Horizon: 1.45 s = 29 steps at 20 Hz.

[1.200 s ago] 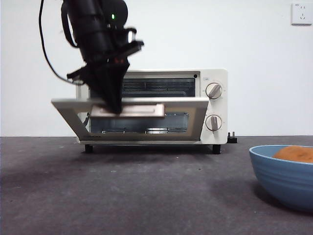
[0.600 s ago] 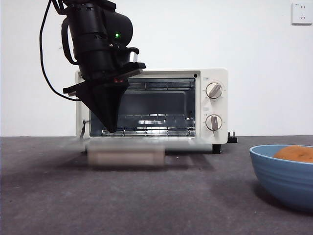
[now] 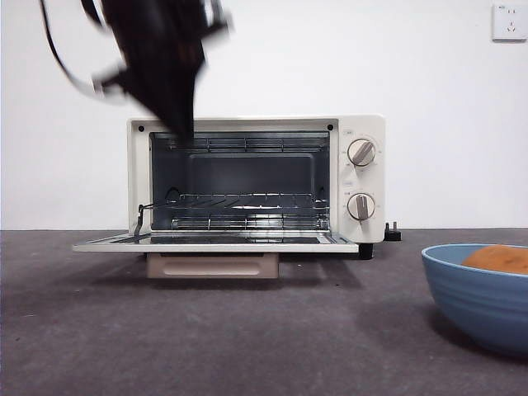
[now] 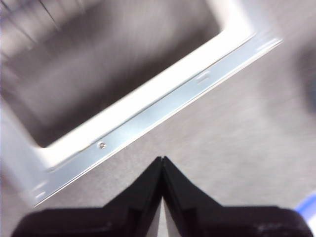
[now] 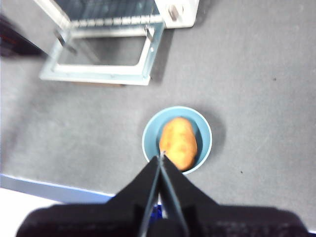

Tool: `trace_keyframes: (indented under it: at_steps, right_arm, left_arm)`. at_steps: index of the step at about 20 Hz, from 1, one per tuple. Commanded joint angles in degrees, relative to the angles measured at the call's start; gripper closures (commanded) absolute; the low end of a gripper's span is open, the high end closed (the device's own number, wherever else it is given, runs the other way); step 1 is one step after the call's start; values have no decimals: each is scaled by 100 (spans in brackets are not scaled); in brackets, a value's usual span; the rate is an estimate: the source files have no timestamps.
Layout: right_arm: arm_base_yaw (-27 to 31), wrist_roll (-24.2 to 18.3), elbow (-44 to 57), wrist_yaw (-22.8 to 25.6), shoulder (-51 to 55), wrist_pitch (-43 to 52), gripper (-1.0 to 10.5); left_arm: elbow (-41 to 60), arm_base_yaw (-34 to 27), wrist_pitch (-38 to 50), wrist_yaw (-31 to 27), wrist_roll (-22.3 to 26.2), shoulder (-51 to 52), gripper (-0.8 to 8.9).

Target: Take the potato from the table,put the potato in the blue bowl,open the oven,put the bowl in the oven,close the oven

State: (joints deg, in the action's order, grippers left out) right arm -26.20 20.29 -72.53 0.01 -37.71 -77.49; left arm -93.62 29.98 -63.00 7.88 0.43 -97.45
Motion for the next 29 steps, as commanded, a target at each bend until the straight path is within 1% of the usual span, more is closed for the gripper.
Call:
trace_keyframes:
  at_steps: [1,2,4,7,8,10,13,14,15,16,17,19,20,25,27,29]
  right_arm:
    - [-9,-68,20,118,-337,-111,947]
    - [-9,-35,20,243,-496,-111,945]
    - [-9,-35,35,282,-846,-111,936]
    - [-9,-90,267,304,-1246,-87,778]
    - [-9,-101,461,304,-1340,-13,747]
    - [-7,-63,1032,304,-1429,308,747]
    - [11,245,1919,295,-1427,1016,729]
    - [48,407,2098,247,-1427,1191,647]
    - [90,422,2197,203,-1432,1318,579]
    - [142,474,2284,173,-1451,1440,538]
    - [181,503,2352,138,-1471,1523,542]
    - [319,498,2531,122,-1602,1670,617]
    - [411,479,2597,155,-1700,1722,633]
    - [953,151,2826,63,-2420,2105,632]
    - [1158,-74,2857,-190,-2752,2269,633]
    - [1290,-140,2857,-570,-3064,2505,637]
  left_arm:
    - [22,9,-39,0,42,743,819]
    - [22,11,-70,0,42,1067,819]
    - [22,13,-192,0,39,1681,819]
    - [22,81,-271,-9,39,2463,819]
    - [24,83,-297,-9,39,2667,819]
    - [22,83,-538,-66,39,2990,819]
    - [24,83,-1064,-66,44,3327,819]
    - [24,83,-1161,-66,44,3418,819]
    - [22,83,-1209,-66,42,3475,819]
    - [24,83,-1237,-66,42,3521,819]
    - [22,83,-1239,-63,39,3558,819]
    - [24,83,-1237,-66,15,3663,819]
    - [22,83,-1237,-63,7,3709,819]
    - [22,83,-1239,-61,-9,3812,819]
    - [24,83,-1239,-61,-9,3823,819]
    - [22,83,-1239,-63,-7,3827,819]
